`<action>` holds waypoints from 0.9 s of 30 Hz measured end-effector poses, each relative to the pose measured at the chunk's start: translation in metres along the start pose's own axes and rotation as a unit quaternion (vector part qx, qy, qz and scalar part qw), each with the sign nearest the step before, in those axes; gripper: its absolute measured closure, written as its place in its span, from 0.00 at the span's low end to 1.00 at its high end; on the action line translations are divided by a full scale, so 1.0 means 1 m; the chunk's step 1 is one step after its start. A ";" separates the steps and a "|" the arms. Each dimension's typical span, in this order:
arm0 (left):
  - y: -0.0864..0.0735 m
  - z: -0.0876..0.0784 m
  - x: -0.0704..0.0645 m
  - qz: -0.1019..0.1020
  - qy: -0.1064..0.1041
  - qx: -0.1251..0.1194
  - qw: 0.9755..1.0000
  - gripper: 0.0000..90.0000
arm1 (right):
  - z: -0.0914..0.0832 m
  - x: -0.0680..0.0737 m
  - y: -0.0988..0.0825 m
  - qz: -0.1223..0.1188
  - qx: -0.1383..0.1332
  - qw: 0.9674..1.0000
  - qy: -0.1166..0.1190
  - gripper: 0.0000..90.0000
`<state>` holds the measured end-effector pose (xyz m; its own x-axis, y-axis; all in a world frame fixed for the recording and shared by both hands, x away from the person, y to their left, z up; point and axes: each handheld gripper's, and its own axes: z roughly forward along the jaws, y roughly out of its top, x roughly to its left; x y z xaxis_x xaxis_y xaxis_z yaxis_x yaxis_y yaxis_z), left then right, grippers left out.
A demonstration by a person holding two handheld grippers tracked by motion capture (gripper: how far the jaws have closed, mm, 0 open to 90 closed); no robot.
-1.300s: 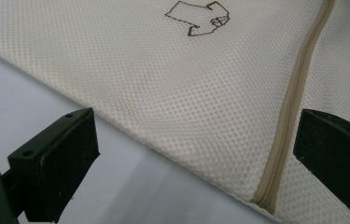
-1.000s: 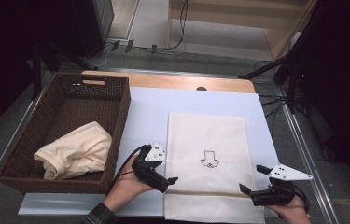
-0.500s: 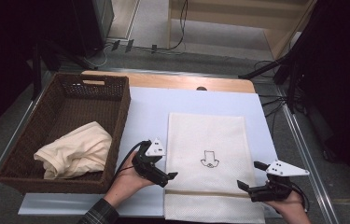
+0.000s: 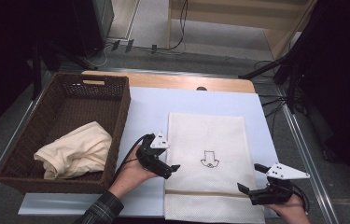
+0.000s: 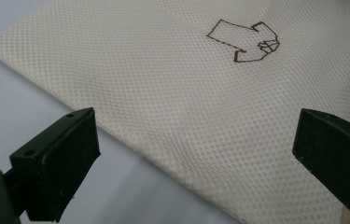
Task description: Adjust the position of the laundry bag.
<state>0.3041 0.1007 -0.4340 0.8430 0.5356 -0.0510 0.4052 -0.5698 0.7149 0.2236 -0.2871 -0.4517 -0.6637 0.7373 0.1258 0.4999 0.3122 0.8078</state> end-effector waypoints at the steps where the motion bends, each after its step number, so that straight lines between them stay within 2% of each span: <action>1: 0.002 0.003 0.003 -0.002 0.001 -0.005 1.000 0.01 | 0.000 0.000 0.000 0.000 -0.001 1.000 0.000 0.02; 9: 0.004 0.014 0.013 -0.005 0.012 0.001 1.000 0.02 | 0.000 0.000 -0.001 -0.001 0.004 1.000 0.000 0.02; 12: 0.003 0.019 0.015 -0.010 0.008 0.002 1.000 0.03 | 0.000 0.000 -0.001 -0.001 0.004 1.000 0.001 0.02; 17: 0.001 0.023 0.015 -0.007 0.005 0.009 1.000 0.06 | 0.002 0.000 0.000 -0.004 0.003 1.000 0.003 0.02; 23: -0.003 0.027 0.016 0.000 0.004 0.027 1.000 0.16 | 0.002 0.001 -0.001 -0.006 0.006 1.000 0.007 0.02; 26: -0.006 0.028 0.017 -0.014 0.005 0.027 1.000 0.18 | 0.003 0.000 -0.001 -0.005 0.005 1.000 0.008 0.02; 27: -0.006 0.028 0.018 -0.012 0.006 0.034 0.999 0.19 | 0.003 0.000 -0.001 -0.005 0.005 1.000 0.008 0.02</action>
<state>0.3266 0.0963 -0.4589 0.8286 0.5568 -0.0589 0.4485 -0.5971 0.6651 0.2245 -0.2855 -0.4537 -0.6773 0.7248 0.1261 0.4981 0.3257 0.8036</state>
